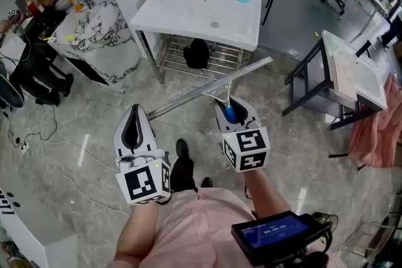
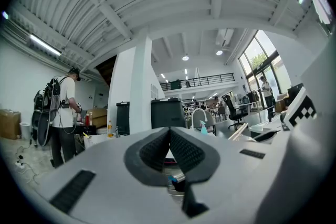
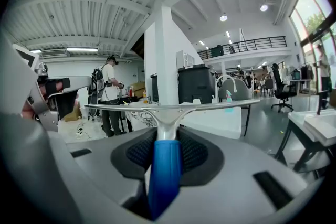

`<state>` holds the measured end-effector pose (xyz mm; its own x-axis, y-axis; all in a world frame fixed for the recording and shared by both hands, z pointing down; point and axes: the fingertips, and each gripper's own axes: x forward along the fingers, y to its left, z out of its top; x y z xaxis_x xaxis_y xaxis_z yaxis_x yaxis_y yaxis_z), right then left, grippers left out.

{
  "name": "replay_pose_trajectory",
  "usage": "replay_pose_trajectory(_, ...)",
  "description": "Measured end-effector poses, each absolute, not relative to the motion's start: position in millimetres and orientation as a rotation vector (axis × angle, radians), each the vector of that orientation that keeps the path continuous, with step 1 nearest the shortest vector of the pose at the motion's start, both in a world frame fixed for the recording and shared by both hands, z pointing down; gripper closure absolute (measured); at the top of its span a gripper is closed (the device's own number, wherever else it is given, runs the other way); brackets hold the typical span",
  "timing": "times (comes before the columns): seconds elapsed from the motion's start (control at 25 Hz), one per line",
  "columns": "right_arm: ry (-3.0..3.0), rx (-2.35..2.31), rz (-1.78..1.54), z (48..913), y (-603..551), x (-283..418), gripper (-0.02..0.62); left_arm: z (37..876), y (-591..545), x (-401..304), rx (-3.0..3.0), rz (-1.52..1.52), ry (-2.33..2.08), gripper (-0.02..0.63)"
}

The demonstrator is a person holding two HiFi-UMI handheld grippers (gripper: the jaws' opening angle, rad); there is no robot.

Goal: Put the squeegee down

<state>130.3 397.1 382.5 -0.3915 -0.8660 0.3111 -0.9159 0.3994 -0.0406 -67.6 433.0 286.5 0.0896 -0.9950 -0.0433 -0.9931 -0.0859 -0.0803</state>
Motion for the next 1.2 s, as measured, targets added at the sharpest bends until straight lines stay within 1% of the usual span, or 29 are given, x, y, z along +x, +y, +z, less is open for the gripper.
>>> replay_pose_trajectory(0.24, -2.392, 1.57, 0.334, 398, 352, 124, 0.483, 307, 388, -80, -2.274, -0.061, 2.087, 0.597)
replay_pose_trajectory(0.56, -2.347, 1.57, 0.379, 415, 264, 102, 0.483, 327, 293, -103, -2.329, -0.093, 2.091, 0.597)
replay_pose_trajectory(0.88, -2.319, 1.631, 0.347, 394, 183, 83, 0.483, 304, 203, -123, -2.359, -0.045, 2.021, 0.597)
replay_pose_trajectory(1.2, -2.316, 1.68, 0.305, 376, 136, 77, 0.483, 292, 155, -131, -2.371, -0.004, 1.97, 0.597)
